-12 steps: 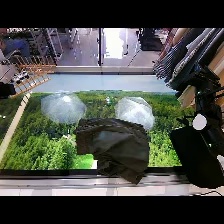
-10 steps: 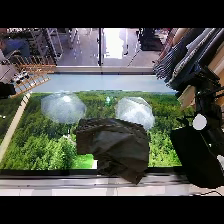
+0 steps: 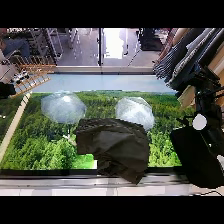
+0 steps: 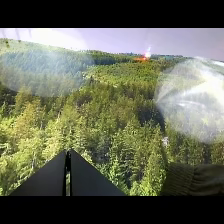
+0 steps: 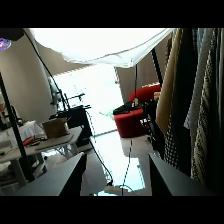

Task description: Fold the clothes and pants, and hang the long-sleeved shirts on hangers.

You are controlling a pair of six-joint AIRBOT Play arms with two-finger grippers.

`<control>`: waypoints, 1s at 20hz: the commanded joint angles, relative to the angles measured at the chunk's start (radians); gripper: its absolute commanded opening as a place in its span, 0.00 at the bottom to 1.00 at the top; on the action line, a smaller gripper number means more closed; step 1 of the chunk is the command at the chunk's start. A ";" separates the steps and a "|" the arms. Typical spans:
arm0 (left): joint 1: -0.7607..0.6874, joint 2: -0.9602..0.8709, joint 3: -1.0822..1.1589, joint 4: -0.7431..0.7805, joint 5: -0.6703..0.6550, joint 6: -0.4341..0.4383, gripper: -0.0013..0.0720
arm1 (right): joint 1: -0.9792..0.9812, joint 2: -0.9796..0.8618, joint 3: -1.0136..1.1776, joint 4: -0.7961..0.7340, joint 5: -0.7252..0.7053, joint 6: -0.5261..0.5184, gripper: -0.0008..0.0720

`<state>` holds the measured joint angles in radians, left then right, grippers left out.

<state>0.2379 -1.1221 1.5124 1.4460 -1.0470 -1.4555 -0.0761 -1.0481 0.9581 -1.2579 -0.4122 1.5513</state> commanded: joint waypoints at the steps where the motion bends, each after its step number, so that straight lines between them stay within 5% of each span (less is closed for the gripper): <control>1: 0.001 0.001 0.000 0.000 0.000 0.000 0.04 | 0.001 0.001 0.000 0.001 0.000 0.000 0.66; 7: 0.001 -0.021 0.000 0.000 0.038 0.000 0.04 | 0.002 0.006 0.000 0.005 -0.060 0.047 0.66; 9: 0.001 -0.031 0.000 -0.005 0.036 -0.020 0.04 | 0.005 0.013 0.000 0.027 -0.051 0.137 0.66; 11: 0.001 -0.032 0.000 -0.081 -0.012 -0.082 0.04 | 0.011 0.039 0.000 0.001 0.131 0.197 0.66; 16: -0.006 -0.047 0.000 -0.246 -0.311 -0.056 0.04 | 0.010 0.069 0.000 -0.023 0.878 0.134 0.65; 20: -0.006 -0.072 0.000 -0.243 -0.492 -0.131 0.04 | 0.010 0.069 0.000 -0.030 1.099 0.130 0.66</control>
<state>0.2329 -1.1786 1.5124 1.2324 -1.3804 -1.5436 -0.0673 -0.9821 0.9577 -1.2842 0.4400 1.6882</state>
